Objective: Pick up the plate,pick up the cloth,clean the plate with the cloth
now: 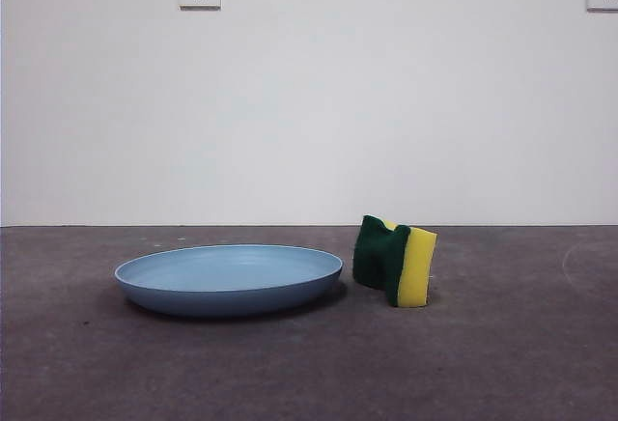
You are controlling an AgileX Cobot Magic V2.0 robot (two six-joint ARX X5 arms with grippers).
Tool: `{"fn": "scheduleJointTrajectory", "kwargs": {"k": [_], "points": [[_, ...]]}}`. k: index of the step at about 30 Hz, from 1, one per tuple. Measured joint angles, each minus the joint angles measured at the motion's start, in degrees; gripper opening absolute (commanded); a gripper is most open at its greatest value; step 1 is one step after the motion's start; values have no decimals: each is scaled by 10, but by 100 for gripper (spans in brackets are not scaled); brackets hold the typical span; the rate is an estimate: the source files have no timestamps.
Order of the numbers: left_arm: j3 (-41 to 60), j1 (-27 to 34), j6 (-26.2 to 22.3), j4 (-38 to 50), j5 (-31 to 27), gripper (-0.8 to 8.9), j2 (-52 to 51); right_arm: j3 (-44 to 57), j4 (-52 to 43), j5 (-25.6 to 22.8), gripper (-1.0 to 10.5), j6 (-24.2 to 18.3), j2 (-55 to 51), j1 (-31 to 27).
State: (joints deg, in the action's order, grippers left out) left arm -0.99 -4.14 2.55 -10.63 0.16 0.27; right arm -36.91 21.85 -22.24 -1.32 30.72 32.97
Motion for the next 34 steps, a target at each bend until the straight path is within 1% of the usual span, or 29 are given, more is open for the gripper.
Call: {"fn": "scheduleJointTrajectory", "kwargs": {"k": [3,4,7,9,11,14,21,23,25,34], "points": [[0,0,0,0,0,-3,0,60,-61,82,0,0,-45,-68],[0,0,0,0,0,-3,0,88,-86,115,0,0,-63,-96],[0,0,0,0,0,-3,0,158,-135,176,0,0,-109,-155],[0,0,0,0,0,-3,0,203,-145,205,0,2,-144,-188],[0,0,0,0,0,-3,0,238,-146,208,0,7,-177,-207],[0,0,0,0,0,-3,0,280,-146,211,0,10,-224,-221],[0,0,0,0,0,-3,0,342,-148,212,0,20,-297,-225],[0,0,0,0,0,-3,0,357,-147,212,0,29,-305,-225],[0,0,0,0,0,-3,0,360,-124,212,0,37,-305,-225],[0,0,0,0,0,-3,0,360,-119,219,0,47,-305,-225]]}}
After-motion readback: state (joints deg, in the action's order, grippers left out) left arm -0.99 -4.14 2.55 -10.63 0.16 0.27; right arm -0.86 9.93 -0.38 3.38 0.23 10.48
